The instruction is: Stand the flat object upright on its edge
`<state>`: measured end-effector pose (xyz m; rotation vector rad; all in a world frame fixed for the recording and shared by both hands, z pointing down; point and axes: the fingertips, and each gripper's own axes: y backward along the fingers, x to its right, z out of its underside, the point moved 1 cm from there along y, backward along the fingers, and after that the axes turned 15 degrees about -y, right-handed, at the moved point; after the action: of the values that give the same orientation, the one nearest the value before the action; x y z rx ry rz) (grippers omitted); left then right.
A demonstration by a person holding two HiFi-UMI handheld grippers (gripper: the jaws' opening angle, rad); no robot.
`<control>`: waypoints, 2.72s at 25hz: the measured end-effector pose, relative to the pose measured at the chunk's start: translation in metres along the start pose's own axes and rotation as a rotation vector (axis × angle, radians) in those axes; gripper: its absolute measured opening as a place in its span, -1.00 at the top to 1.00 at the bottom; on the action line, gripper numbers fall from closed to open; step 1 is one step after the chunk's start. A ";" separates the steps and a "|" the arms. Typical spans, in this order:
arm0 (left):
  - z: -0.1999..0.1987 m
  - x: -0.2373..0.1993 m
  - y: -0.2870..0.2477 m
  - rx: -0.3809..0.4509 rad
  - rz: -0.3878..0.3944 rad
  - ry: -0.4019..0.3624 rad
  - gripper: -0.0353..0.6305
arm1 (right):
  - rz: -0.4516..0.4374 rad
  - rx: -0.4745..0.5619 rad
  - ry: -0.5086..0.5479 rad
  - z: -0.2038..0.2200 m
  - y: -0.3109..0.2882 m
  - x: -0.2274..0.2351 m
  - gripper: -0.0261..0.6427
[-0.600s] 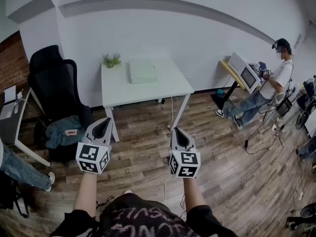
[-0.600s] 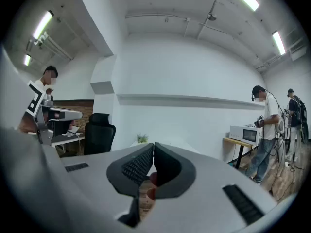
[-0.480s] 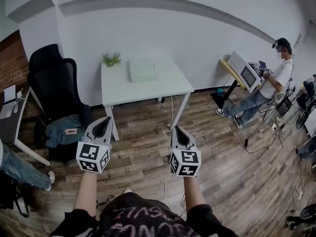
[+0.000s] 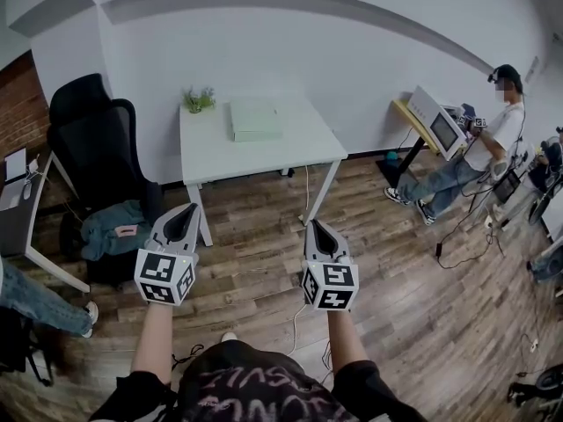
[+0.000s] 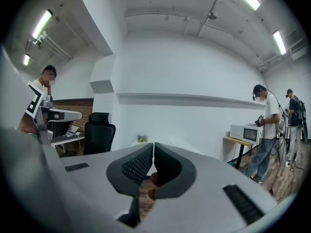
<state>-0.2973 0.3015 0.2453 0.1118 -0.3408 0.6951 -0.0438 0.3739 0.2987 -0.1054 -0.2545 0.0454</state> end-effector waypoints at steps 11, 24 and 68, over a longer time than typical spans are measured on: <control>0.022 -0.029 -0.020 -0.011 0.028 0.014 0.85 | 0.011 -0.022 0.033 0.012 -0.035 -0.019 0.84; 0.043 -0.065 -0.046 -0.005 0.091 0.024 0.85 | 0.062 -0.024 0.049 0.015 -0.066 -0.040 0.84; 0.107 -0.112 -0.324 -0.125 0.066 0.019 0.85 | 0.015 -0.104 0.004 -0.003 -0.348 0.095 0.84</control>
<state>-0.1977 -0.0367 0.3114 -0.0243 -0.3703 0.7379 0.0597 0.0335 0.3573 -0.2106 -0.2525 0.0471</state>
